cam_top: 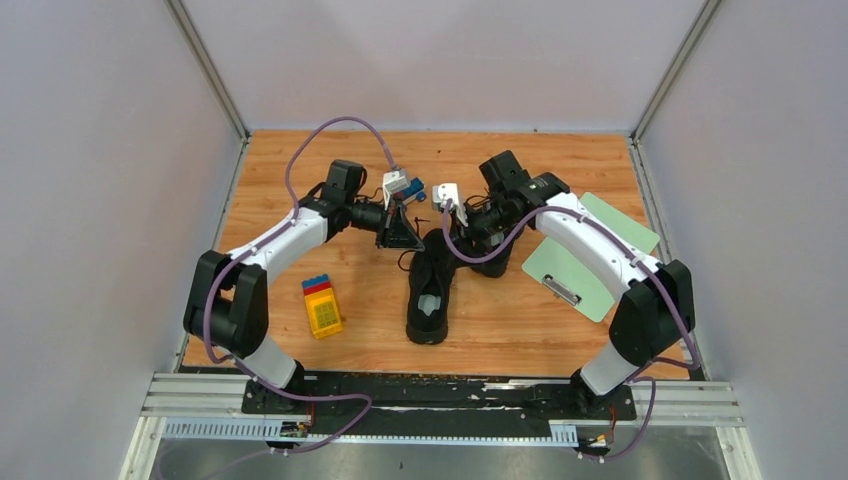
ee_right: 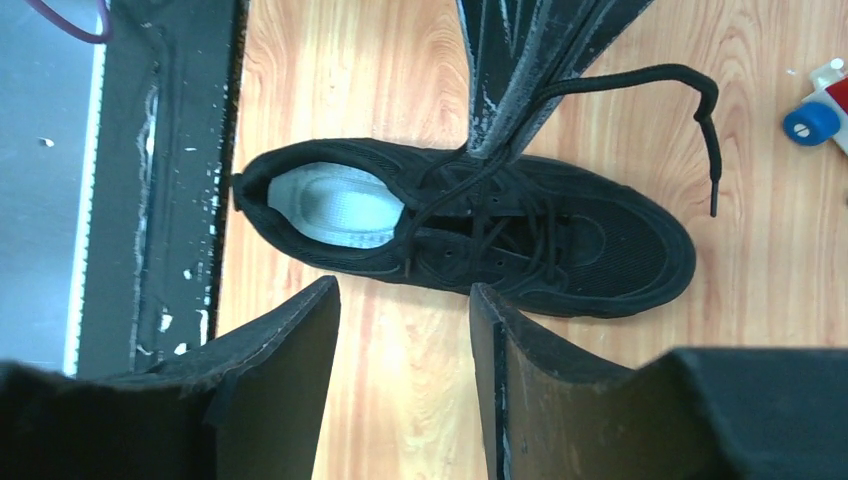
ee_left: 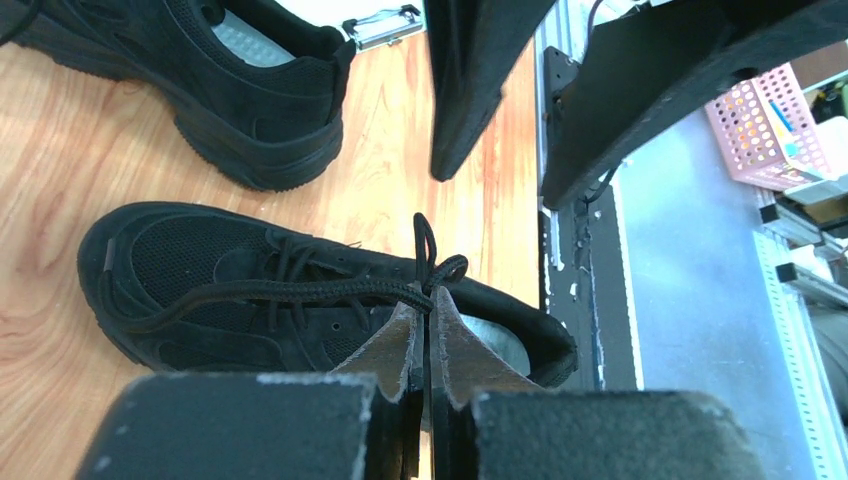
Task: Tie the shoes
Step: Wrap the shoelace around the shoelace, then cross the shoelace with the shoelace.
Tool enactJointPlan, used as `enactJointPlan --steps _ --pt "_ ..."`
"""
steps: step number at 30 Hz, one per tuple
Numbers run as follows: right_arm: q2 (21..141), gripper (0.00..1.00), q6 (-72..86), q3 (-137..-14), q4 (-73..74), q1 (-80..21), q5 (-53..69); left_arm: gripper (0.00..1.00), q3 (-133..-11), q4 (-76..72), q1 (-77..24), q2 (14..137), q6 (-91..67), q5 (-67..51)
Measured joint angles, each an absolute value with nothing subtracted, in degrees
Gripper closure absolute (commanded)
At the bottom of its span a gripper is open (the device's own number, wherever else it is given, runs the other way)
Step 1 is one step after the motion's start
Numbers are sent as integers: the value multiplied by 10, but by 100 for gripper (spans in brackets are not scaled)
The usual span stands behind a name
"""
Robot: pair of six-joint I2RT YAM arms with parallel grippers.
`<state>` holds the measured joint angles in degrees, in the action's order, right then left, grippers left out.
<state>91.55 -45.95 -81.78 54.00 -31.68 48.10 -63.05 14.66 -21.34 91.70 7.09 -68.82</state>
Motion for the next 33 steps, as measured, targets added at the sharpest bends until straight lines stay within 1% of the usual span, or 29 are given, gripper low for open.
enactJointPlan --steps 2,8,12,14,18,23,26,29,33 --pt "925 52 -487 -819 538 -317 479 100 -630 156 -213 910 86 -684" --pt "1002 52 -538 -844 563 -317 486 100 -637 192 -213 905 136 -679" --pt "1018 52 -557 -859 595 -304 507 100 -642 222 -214 904 176 -669" --pt "1018 54 -561 -883 602 -279 526 100 -645 243 -215 900 206 -660" --pt "1027 58 -540 -892 574 -253 536 100 -648 257 -223 893 229 -648" --pt "1079 58 -491 -889 502 -256 536 100 -653 258 -240 888 240 -639" --pt "1105 54 -472 -889 482 -263 543 100 -653 258 -244 882 246 -630" --pt "1108 45 -469 -888 480 -265 568 100 -653 257 -244 875 252 -619" --pt "1108 42 -477 -887 491 -266 609 100 -653 250 -244 871 263 -596"
